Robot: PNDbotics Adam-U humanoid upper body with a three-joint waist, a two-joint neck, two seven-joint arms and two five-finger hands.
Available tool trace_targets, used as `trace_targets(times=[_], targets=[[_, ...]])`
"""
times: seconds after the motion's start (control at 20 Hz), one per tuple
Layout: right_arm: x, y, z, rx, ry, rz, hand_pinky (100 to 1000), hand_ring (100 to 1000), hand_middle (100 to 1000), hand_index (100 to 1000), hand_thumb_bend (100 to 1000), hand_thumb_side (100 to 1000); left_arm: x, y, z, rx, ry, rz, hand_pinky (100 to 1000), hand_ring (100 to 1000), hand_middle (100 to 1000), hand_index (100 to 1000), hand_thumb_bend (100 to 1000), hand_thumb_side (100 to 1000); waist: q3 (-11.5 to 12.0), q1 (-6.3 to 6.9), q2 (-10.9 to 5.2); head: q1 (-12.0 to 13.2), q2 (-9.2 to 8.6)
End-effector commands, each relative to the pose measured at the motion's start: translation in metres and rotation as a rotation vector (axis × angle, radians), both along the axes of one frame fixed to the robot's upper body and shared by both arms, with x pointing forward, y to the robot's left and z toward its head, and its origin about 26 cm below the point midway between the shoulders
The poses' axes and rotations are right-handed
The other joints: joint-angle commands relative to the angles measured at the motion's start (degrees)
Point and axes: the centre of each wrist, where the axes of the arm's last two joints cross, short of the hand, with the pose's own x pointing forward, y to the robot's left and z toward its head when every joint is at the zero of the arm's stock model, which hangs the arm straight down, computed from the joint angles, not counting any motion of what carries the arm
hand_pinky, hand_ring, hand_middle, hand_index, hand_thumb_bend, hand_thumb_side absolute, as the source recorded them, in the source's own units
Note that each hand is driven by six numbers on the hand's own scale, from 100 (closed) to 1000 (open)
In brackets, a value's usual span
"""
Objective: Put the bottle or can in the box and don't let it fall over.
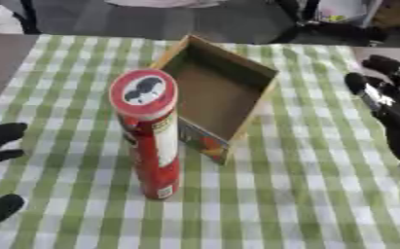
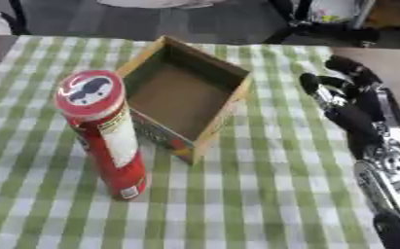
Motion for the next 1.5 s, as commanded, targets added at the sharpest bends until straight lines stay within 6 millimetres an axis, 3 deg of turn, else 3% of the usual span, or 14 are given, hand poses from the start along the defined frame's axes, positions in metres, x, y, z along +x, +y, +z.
trace_targets(times=[0.05,0.65,1.5], targets=[[0.0,-0.001,0.005,-0.017,-0.014,0.008,755,741,789,784,619,266,0.001,-0.002,0.009,0.033,-0.027,0.03,894,1000,890,929,656,383,-0.1,0.2,-0.5,0.5,-0.75],[0.002,0.002,0.004,-0.021,-0.003,0.028,756,741,789,785,619,263,0.002,-0.034,0.026,0.037,-0.11,0.03,856,1000,870,917,671,360,-0.5,0.32,-0.51,1.8,-0.74],[0.004,0.005,0.001,-0.015,0.008,0.051,758,741,789,785,615,263,0.018,-0.073,0.03,0.045,-0.059,-0.106,862,1000,874,914,677,372,-1.1,0.5,-0.57,3.0,-1.22]])
